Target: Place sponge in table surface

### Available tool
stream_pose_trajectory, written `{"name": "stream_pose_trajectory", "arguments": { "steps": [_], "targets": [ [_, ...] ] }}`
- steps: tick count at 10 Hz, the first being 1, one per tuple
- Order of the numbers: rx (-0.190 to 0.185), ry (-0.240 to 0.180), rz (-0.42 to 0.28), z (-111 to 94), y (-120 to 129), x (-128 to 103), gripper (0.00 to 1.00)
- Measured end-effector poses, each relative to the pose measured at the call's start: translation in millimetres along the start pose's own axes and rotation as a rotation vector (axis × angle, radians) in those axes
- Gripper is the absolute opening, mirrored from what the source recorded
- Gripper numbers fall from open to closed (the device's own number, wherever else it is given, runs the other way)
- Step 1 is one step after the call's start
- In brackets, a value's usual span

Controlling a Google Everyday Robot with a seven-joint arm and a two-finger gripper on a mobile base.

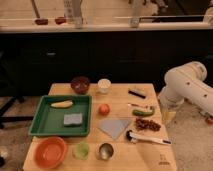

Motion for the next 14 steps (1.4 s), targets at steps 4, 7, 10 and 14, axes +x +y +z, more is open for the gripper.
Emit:
{"name": "stream_pose_trajectory", "arguments": {
  "steps": [4,7,10,14],
  "targets": [
    [0.005,-0.044,-0.049,7.8,24.7,-27.1,0.8],
    [0.01,-0.081,-0.086,14.9,48.3,-86.4,0.8],
    [0.012,-0.1,-0.115,16.5,55.6,-139.9,0.8],
    [0.011,-0.093,-0.129,15.3,50.2,-209.7,0.8]
  ]
}}
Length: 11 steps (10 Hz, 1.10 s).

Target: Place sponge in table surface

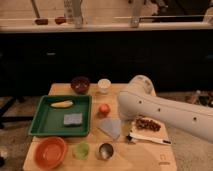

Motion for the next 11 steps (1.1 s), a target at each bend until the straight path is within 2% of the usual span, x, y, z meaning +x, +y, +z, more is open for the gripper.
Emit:
{"name": "stream_pose_trajectory", "arguments": {
  "steps": [2,8,10,11],
  "targets": [
    [0.001,0.007,0.005,0.5,-5.0,-12.1,0.8],
    [0.0,0.006,0.006,1.2,-4.9,-11.8,0.8],
    [0.003,-0.015,-0.011,2.2,-5.8,-20.5,0.8],
    [0.003,-0.029,-0.026,1.7,-7.0,-34.2,0.8]
  ]
}}
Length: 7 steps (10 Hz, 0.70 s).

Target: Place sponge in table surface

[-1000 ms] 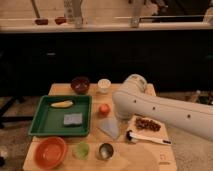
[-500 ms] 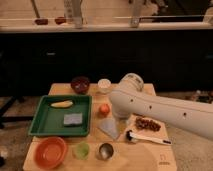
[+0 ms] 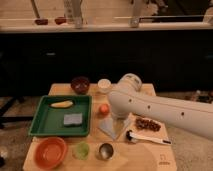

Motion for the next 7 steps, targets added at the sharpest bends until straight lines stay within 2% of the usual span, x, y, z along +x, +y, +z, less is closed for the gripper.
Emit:
{"name": "stream_pose_trajectory", "arguments": {
  "steps": [2,4,6,7],
  "targets": [
    [0.001,-0.04,-0.021,-0.2,-5.2,-39.8,0.8],
    [-0.006,-0.124,-0.029,0.5,-14.4,-80.2,0.8],
    [-0.014,-0.178,-0.018,3.7,-20.1,-95.6,0.8],
    [-0.019,-0.181,-0.006,9.2,-23.1,-103.2,0.8]
  ]
}}
